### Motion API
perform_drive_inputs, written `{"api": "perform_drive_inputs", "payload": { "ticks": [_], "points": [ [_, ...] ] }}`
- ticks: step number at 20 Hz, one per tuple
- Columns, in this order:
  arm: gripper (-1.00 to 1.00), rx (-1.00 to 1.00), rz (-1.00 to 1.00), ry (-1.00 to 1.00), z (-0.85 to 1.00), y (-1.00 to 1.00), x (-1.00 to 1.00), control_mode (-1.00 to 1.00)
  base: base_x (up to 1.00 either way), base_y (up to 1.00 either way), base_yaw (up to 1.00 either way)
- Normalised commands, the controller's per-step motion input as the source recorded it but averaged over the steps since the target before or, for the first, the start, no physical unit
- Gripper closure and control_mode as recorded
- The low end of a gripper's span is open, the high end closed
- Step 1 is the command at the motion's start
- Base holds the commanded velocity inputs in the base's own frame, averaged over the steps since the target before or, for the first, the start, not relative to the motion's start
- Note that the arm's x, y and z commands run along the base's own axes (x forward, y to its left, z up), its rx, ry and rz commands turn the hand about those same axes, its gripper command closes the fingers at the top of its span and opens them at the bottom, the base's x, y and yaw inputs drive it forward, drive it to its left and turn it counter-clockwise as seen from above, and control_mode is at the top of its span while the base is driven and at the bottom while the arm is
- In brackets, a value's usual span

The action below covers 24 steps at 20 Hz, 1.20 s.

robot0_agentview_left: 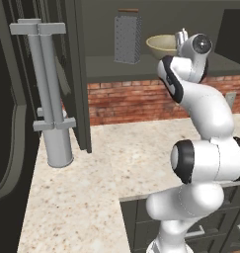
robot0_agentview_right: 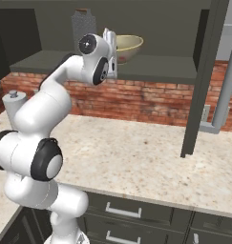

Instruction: Pick the mug and place it in the sink. Pick the bowl and place it in the open cabinet and then close the cabinet.

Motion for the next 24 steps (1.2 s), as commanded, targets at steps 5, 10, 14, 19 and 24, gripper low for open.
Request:
{"api": "perform_drive_inputs", "payload": {
  "ticks": [5,10,14,19,24],
  "points": [
    [-1.00,0.00,0.00,-0.07,0.10,0.00,-0.16,-1.00,0.00,0.00,0.00],
    [-1.00,0.00,0.00,0.02,0.01,0.00,-0.80,-1.00,0.00,0.00,0.00],
    [-1.00,0.00,0.00,0.04,0.46,0.00,-0.89,-1.00,0.00,0.00,0.00],
    [-1.00,0.00,0.00,0.15,0.46,0.00,-0.85,-1.00,0.00,0.00,0.00],
    [-1.00,0.00,0.00,0.22,0.12,0.00,-0.98,-1.00,0.00,0.00,0.00]
  ]
}}
